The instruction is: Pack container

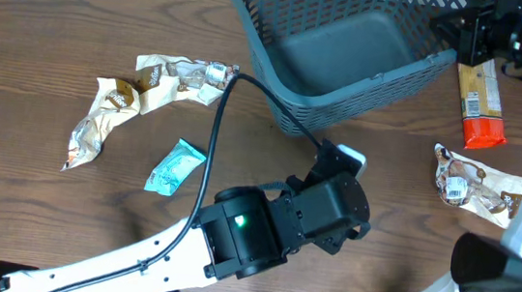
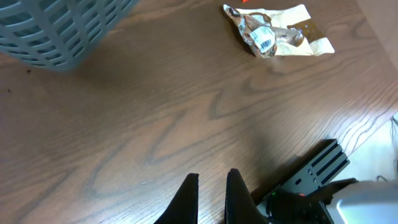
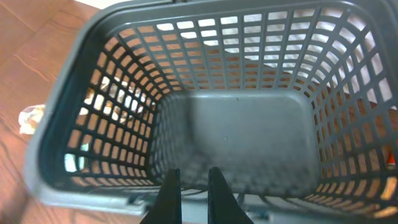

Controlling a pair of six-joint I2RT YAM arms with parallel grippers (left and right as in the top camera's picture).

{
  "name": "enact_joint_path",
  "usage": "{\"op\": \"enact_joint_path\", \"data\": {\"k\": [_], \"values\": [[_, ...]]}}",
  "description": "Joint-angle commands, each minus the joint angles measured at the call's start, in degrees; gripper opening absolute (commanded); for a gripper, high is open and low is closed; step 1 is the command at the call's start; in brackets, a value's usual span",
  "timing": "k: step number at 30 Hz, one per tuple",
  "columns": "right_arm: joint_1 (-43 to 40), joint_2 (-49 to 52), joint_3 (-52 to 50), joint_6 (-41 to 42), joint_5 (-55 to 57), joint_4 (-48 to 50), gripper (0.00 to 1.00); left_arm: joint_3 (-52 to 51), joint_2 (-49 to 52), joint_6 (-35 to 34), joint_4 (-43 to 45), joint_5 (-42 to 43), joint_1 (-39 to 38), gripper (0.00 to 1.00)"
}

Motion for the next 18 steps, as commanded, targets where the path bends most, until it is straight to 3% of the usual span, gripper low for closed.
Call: {"op": "enact_joint_path", "data": {"k": [1, 10, 18], "values": [[-0.3, 2.4, 0.4, -1.3, -0.8, 1.1, 0.01, 1.1, 0.5, 0.8, -0.7, -1.7, -1.0, 0.06], [-0.4, 3.7, 0.4, 5.3, 18.5, 4.7, 0.01, 1.1, 1.2, -0.4, -3.9, -4.5, -1.4, 0.06], [-1.9, 4.4, 0.4, 6.9, 21.5, 4.9, 0.02, 1.1, 2.6, -0.5, -3.7, -5.6, -1.4, 0.06]]}}
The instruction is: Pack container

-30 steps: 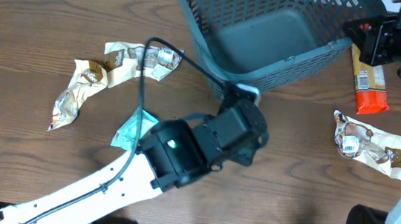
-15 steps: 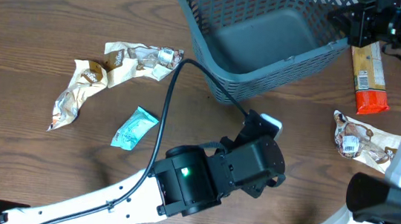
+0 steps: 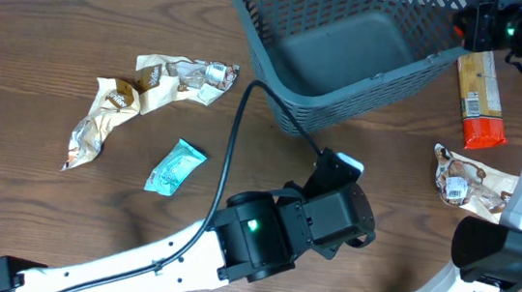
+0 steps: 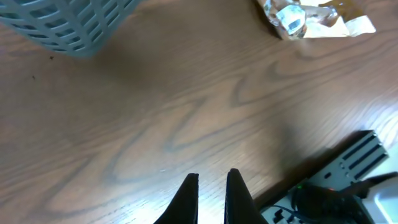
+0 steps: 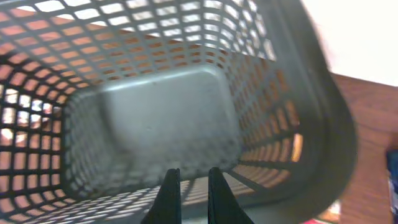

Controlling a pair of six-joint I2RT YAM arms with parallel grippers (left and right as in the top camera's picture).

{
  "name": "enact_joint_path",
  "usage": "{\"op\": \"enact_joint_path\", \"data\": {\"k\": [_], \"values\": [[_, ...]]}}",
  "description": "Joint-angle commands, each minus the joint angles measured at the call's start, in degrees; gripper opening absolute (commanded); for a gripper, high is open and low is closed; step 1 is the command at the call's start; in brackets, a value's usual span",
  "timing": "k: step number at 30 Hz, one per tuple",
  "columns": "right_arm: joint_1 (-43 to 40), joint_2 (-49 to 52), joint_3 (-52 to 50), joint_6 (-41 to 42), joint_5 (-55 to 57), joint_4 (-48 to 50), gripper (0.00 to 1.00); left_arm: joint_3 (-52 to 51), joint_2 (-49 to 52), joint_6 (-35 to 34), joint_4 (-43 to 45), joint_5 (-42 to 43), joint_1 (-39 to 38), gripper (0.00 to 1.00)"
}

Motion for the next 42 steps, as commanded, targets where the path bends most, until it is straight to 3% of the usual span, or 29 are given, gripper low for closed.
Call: {"op": "enact_joint_path", "data": {"k": [1, 14, 22, 42], "values": [[-0.9, 0.7, 0.4, 1.5, 2.2, -0.3, 0.02, 1.1, 0.6, -0.3, 0.0, -2.6, -0.1, 0.06], [-1.2, 5.8, 0.4, 1.0, -1.9, 1.6, 0.01, 1.1, 0.7, -1.4, 1.4, -8.0, 0.4, 0.06], [-1.3, 6.4, 0.4, 1.5, -2.3, 1.7, 0.01, 1.1, 2.4, -1.6, 7.0, -8.2, 4.2, 0.06], [-1.2, 6.4, 0.4, 2.4, -2.4, -1.4, 0.01, 1.1, 6.2, -0.9, 11.5, -8.2, 12.8, 0.06]]}}
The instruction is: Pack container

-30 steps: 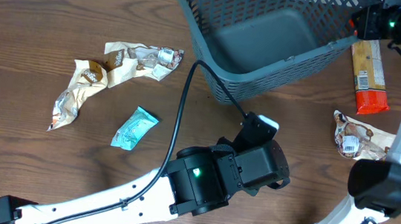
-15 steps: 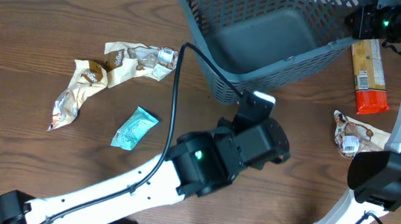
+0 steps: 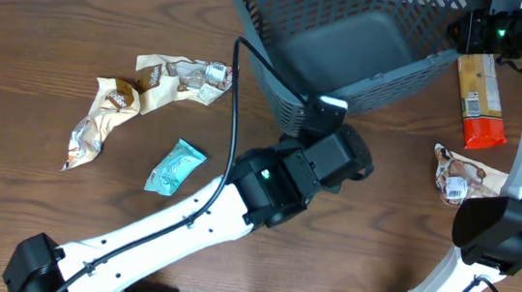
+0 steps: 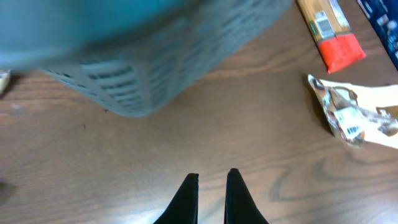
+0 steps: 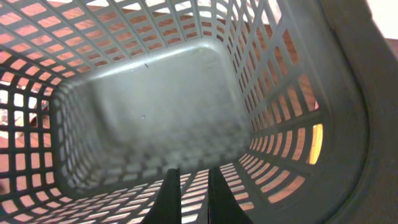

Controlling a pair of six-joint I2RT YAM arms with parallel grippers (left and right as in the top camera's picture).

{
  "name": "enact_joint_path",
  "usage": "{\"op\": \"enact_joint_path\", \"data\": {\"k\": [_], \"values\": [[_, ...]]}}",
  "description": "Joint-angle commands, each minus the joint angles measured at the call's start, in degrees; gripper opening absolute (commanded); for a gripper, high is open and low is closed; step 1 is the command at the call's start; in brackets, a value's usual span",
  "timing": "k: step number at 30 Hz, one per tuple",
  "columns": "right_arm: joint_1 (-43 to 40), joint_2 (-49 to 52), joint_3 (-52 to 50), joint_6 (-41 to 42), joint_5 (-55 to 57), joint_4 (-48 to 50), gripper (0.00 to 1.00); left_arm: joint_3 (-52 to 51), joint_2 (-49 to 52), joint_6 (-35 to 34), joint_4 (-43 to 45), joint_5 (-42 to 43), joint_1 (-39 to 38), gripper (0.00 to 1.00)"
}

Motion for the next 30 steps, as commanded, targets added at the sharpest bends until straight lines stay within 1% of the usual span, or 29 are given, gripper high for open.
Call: {"op": "enact_joint_path", "data": {"k": [1, 9, 30], "values": [[-0.3, 0.4, 0.4, 0.8, -0.7, -0.7, 0.01, 1.1, -0.1, 0.4, 0.6, -1.4, 2.2, 0.06], [-0.3, 0.4, 0.4, 0.8, -0.4, -2.3, 0.01, 1.1, -0.1, 0.8, 1.0, -1.4, 6.1, 0.06], [-0.1, 0.4, 0.4, 1.8, 0.2, -5.0, 0.01, 1.1, 0.0, 0.8, 3.6, -1.4, 10.8, 0.06]]}}
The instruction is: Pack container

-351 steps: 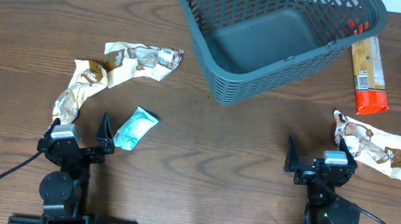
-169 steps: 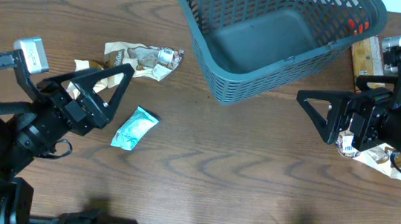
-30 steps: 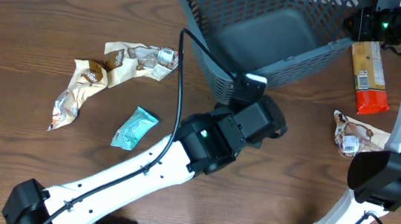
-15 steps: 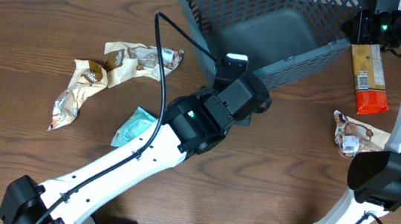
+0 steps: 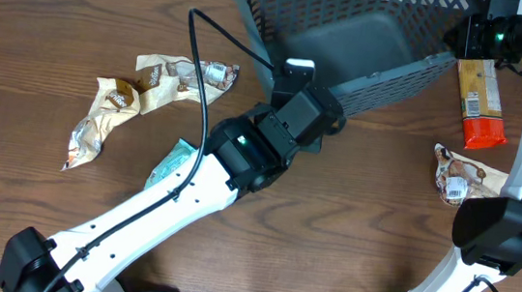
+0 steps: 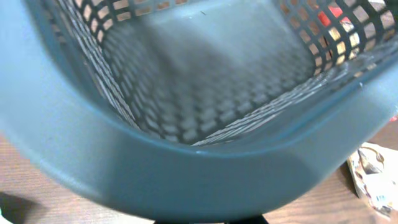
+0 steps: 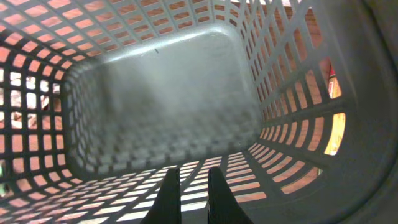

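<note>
The grey mesh basket is tipped at the back of the table, its mouth facing front-left. My right gripper is shut on its right rim. In the right wrist view those fingers lie close together against the mesh wall. My left gripper sits at the basket's front-left rim. In the left wrist view that rim fills the picture and covers all but the base of the fingers, which stand close together with nothing between them. Snack packets lie loose on the table.
Crumpled brown-and-white wrappers and a teal packet lie at the left. A tan and orange packet and another wrapper lie at the right, close to the right arm.
My left gripper has moved up and left, from the table below the basket's front corner to right against its rim. The basket and right gripper have barely shifted.
My left gripper was shut over bare table well in front of the basket, while the right held the tipped basket. The left then stood nearer the basket's front corner, and now it is at the front-left rim, looking inside.
</note>
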Controlling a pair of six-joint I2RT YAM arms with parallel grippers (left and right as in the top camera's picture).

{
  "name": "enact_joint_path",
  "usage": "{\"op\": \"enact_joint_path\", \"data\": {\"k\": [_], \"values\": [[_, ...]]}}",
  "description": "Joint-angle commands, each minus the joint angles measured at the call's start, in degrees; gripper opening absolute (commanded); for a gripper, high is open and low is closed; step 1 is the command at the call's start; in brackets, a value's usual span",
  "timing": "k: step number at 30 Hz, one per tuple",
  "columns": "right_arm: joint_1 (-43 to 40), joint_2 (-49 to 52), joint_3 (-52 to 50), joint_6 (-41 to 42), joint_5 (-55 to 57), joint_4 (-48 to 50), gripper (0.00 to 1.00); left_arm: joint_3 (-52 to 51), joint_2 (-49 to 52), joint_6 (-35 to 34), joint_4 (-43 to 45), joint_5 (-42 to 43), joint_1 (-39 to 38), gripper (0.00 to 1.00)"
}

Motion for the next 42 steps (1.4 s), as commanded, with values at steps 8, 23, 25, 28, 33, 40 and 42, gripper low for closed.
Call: {"op": "enact_joint_path", "data": {"k": [8, 23, 25, 28, 33, 40, 42], "values": [[-0.2, 0.4, 0.2, 1.5, 0.7, -3.4, 0.01, 1.1, 0.0, 0.9, 0.9, -1.4, 3.1, 0.06], [0.2, 0.4, 0.2, 2.8, 0.4, -6.7, 0.01, 1.1, 0.0, 1.3, 0.9, -1.4, 6.7, 0.06], [0.6, 0.4, 0.2, 2.8, 0.2, -6.9, 0.01, 1.1, 0.0, 1.3, 0.9, -1.4, 7.2, 0.06], [1.7, 0.4, 0.2, 2.8, 0.2, -6.9, 0.01, 1.1, 0.0, 1.3, 0.9, -1.4, 7.9, 0.06], [4.2, 0.4, 0.2, 2.7, 0.3, -6.8, 0.01, 1.1, 0.0, 1.5, 0.9, -1.4, 8.8, 0.06], [7.2, 0.4, 0.2, 2.7, 0.7, -6.8, 0.01, 1.1, 0.0, 1.7, 0.9, -1.4, 9.0, 0.06], [8.1, 0.4, 0.2, 2.7, 0.7, -6.9, 0.01, 1.1, 0.0, 1.7, 0.9, -1.4, 9.2, 0.06]]}}
